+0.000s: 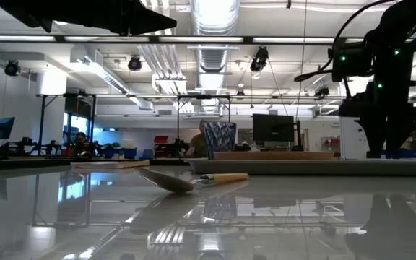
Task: Pick and place plate/cup/fork/spoon on tray
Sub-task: Put the red fork on the right of the gray serving tray
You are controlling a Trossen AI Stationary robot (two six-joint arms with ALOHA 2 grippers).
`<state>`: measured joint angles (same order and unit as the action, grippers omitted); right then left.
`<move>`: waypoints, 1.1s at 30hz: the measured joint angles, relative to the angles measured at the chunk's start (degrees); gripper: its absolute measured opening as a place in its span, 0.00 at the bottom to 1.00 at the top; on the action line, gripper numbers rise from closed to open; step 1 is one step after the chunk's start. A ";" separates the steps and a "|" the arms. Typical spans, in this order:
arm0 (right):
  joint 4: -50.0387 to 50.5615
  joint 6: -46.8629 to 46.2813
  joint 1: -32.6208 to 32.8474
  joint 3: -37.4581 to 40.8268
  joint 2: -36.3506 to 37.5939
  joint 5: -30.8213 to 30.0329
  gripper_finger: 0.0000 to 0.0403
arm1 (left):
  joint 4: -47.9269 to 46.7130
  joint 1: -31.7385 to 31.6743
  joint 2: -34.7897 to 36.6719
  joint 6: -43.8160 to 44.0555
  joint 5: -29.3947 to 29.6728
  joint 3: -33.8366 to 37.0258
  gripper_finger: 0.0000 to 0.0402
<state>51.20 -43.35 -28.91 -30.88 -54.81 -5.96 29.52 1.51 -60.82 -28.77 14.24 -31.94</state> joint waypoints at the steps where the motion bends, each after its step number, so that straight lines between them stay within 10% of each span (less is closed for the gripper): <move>1: -0.65 0.04 0.00 0.46 0.00 -0.02 0.44 | 0.00 0.01 -0.01 0.02 0.00 0.00 0.18; 10: -7.92 -0.31 0.00 6.14 -0.07 -0.07 0.41 | -0.04 0.00 0.00 0.02 0.00 0.06 0.18; 20: -9.29 0.26 0.00 6.50 0.00 -0.29 0.06 | -0.02 0.01 0.00 0.02 0.00 0.07 0.18; 33: -8.29 4.36 2.66 2.06 8.83 -4.89 0.05 | -0.02 0.00 0.00 1.47 0.01 0.07 0.18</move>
<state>42.91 -39.00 -26.24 -28.82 -45.97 -10.85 29.50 1.51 -60.82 -27.31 14.25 -31.88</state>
